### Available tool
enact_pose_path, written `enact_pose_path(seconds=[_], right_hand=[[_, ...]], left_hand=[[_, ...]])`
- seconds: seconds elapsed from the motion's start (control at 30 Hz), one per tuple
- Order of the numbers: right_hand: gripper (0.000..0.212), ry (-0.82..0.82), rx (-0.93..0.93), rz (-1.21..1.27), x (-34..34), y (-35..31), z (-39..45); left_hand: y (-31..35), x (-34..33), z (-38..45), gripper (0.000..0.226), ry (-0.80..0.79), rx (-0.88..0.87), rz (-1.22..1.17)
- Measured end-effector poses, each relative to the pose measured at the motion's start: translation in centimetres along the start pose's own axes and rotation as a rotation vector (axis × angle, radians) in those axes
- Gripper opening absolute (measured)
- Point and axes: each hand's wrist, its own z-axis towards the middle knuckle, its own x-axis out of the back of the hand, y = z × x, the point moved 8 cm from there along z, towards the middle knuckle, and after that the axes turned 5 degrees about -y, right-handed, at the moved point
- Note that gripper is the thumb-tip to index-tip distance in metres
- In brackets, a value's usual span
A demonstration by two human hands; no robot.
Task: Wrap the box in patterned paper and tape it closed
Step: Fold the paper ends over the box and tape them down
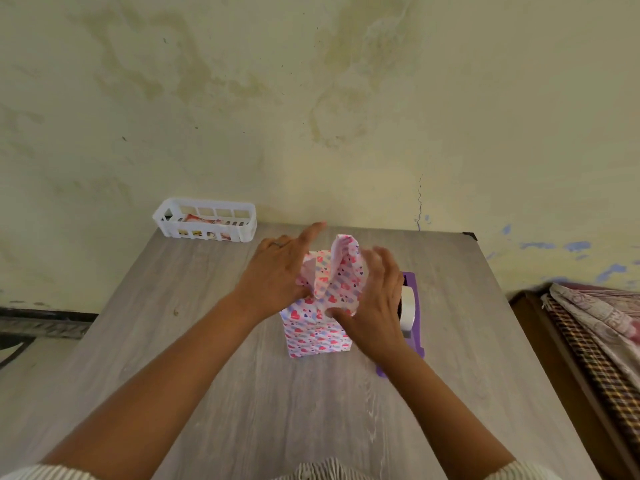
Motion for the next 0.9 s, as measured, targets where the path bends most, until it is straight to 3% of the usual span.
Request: enact_pose_path(seconds=[0.1,0.17,0.23,0.33,0.37,0.47,0.6,0.67,0.77,0.9], right_hand=[[0.123,-0.146,-0.055,0.201,-0.1,1.6,2.8],[0.121,-0.268,-0.031,0.259,-0.3,1.8,4.4],[0.103,-0.315,0.001,0.333,-0.2,1.7,5.6],[0.045,-0.309,0.129,0.303,0.5,1.1,6.7],[0.035,-0.312,0.182,0.306,0.9,0.8,6.9],[0.027,-0.343,0.290,0.286,2.3,1.5,7.1],[0.023,-0.523,0.379,-0.086,2.6,2.0,6.4],[0.040,-0.618,0.337,-0.346,2.4,1.4,5.8],[0.090,-0.594,0.352,-0.616,2.9,-1.4,4.8],[0.104,-0.672,0.445,-0.871,0.2,-4.0,3.4]], left_hand=[[0.4,0.0,0.0,0.107,0.003,-0.061,-0.012],[0.6,-0.3,0.2,0.094,-0.047,-0.068,-0.020],[0.5,-0.7,0.3,0.082,-0.067,-0.073,-0.005],[0.3,-1.1,0.2,0.070,-0.033,-0.112,0.040],[0.3,-1.2,0.1,0.068,-0.032,-0.124,0.055],[0.0,-0.9,-0.2,0.056,-0.028,-0.125,0.066],[0.4,-0.7,-0.2,0.049,-0.033,-0.110,0.090],[0.6,-0.7,-0.1,0.048,-0.045,-0.092,0.096],[0.9,-0.5,-0.1,0.046,-0.042,-0.095,0.120],[1.2,-0.2,-0.1,0.050,-0.020,-0.110,0.158]])
